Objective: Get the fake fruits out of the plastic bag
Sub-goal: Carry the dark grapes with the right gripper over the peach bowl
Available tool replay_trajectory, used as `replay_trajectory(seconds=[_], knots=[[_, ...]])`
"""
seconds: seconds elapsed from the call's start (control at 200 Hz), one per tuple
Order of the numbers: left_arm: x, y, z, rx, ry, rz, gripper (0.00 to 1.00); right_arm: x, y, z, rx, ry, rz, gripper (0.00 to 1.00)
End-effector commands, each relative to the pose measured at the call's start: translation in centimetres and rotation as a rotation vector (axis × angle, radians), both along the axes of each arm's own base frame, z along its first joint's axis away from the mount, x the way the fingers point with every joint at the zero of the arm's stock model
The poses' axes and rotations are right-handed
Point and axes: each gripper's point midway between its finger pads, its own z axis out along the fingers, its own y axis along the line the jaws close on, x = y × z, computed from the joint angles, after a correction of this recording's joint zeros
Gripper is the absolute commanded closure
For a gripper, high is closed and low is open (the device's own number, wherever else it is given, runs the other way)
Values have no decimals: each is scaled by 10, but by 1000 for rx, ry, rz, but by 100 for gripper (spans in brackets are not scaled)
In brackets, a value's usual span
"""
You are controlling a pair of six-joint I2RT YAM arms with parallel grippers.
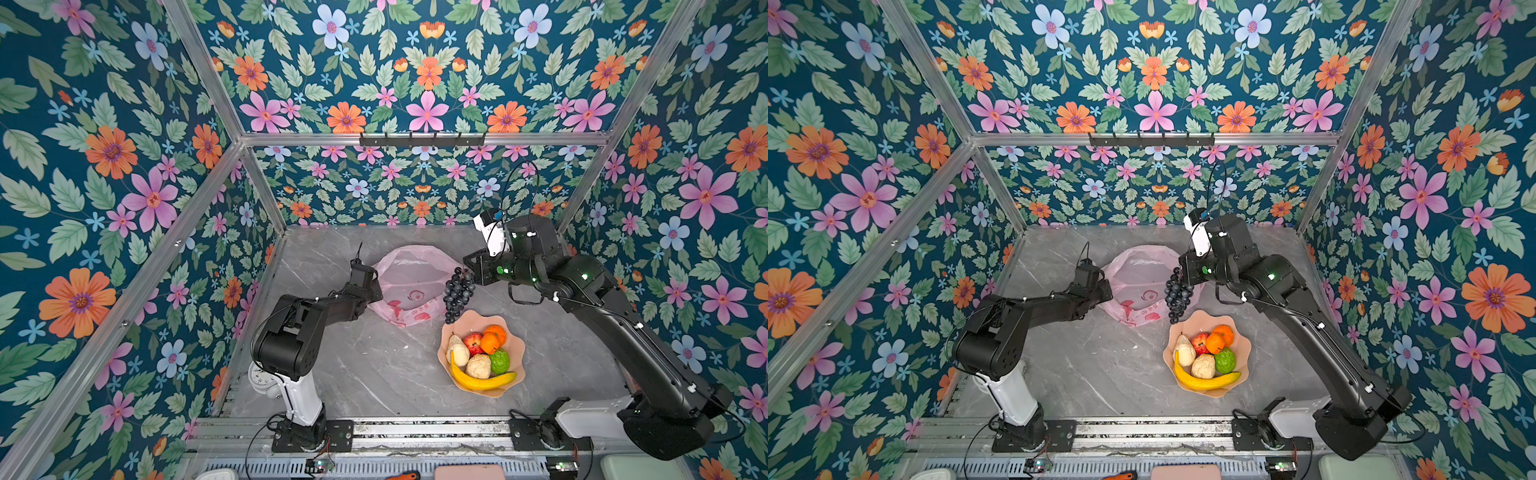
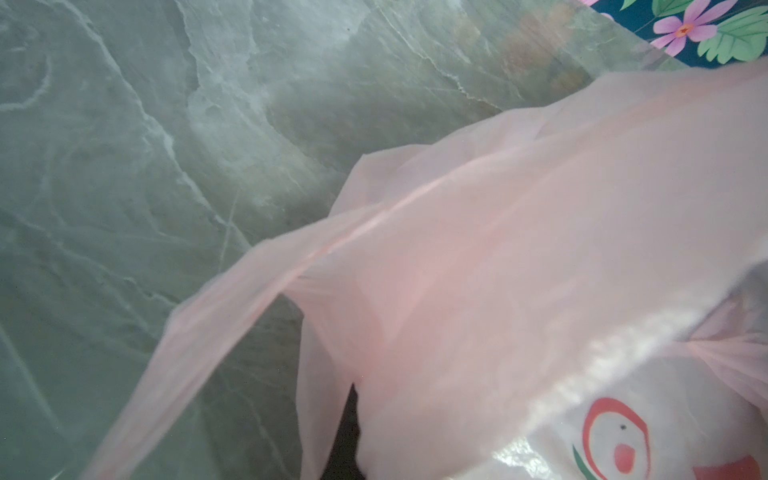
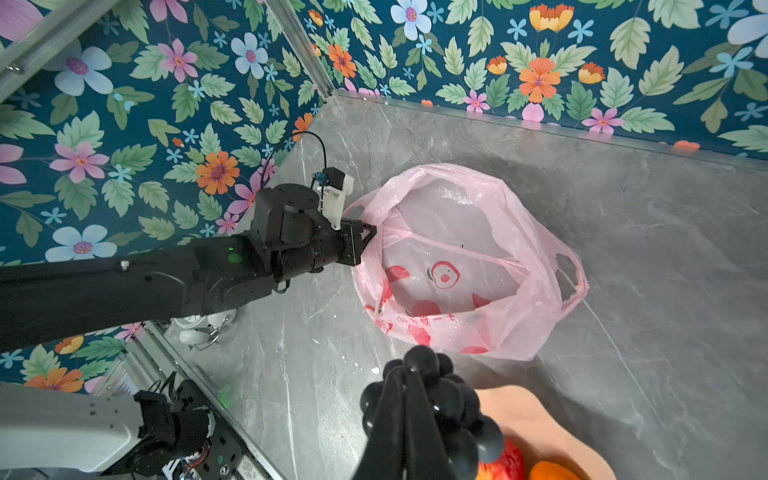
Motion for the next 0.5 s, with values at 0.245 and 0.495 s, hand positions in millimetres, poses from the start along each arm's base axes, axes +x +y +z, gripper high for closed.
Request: replay_trajectory(seconds=[0.245, 0.495], knots=[[2, 1, 4, 13, -17, -2, 100, -25, -11, -34, 2, 84, -17, 100], [3, 1, 3, 18, -17, -4, 100, -37, -13, -53, -3, 129, -17, 100]])
